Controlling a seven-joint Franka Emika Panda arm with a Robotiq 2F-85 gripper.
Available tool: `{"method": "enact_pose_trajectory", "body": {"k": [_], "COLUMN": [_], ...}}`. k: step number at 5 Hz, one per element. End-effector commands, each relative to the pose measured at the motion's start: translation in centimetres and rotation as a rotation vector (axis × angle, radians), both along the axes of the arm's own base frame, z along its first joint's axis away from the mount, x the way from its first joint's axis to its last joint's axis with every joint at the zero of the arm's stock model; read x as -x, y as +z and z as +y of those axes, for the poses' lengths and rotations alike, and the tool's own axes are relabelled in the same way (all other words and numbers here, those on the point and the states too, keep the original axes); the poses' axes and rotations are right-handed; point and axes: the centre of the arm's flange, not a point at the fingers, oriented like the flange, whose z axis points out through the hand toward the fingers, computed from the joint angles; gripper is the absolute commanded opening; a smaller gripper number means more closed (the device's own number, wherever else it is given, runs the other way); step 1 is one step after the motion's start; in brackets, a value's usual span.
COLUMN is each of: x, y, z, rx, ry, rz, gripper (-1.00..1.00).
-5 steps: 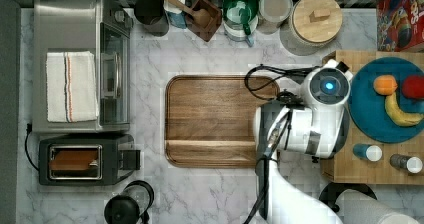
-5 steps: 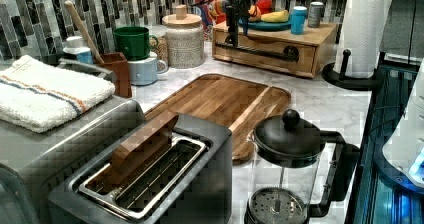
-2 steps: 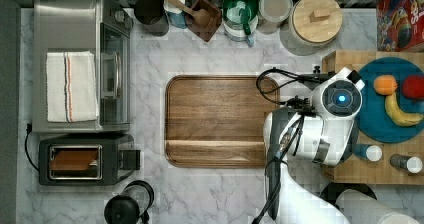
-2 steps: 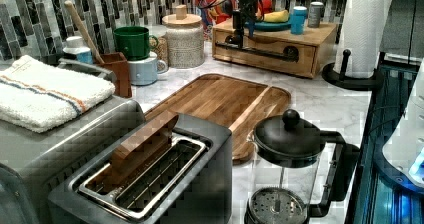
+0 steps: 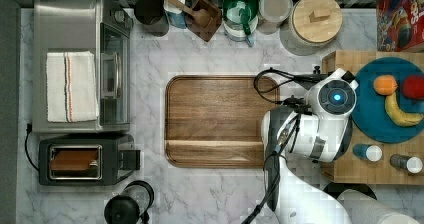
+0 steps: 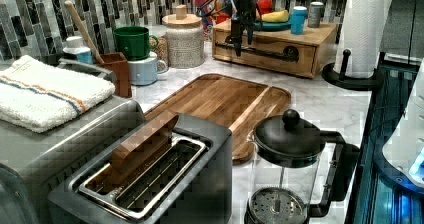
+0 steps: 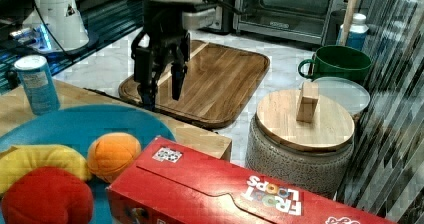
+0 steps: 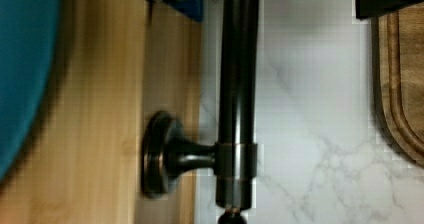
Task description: Open the drawer.
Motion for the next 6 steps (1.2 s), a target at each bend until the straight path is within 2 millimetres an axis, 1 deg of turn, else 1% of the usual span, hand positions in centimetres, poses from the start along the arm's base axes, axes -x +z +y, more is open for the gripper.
{"method": "enact_pose_trajectory", "body": {"k": [1, 2, 3, 4, 5, 6], "x": [-0.9, -1.6, -2.4, -2.9, -3.3, -3.2], "y": [0.0, 1.5, 1.3, 0.4, -0.2, -0.7], "z": [0.7, 2.7, 4.6, 6.3, 8.9, 12.2], "rx": [-0.036, -0.088, -0.153, -0.188, -0.166, -0.162], "ry": [-0.042, -0.040, -0.015, 0.004, 0.003, 0.006], "rz": [0.012, 0.068, 0.051, 0.002, -0.013, -0.023], "gripper": [1.00, 1.00, 1.00, 1.00, 1.00, 1.00]}}
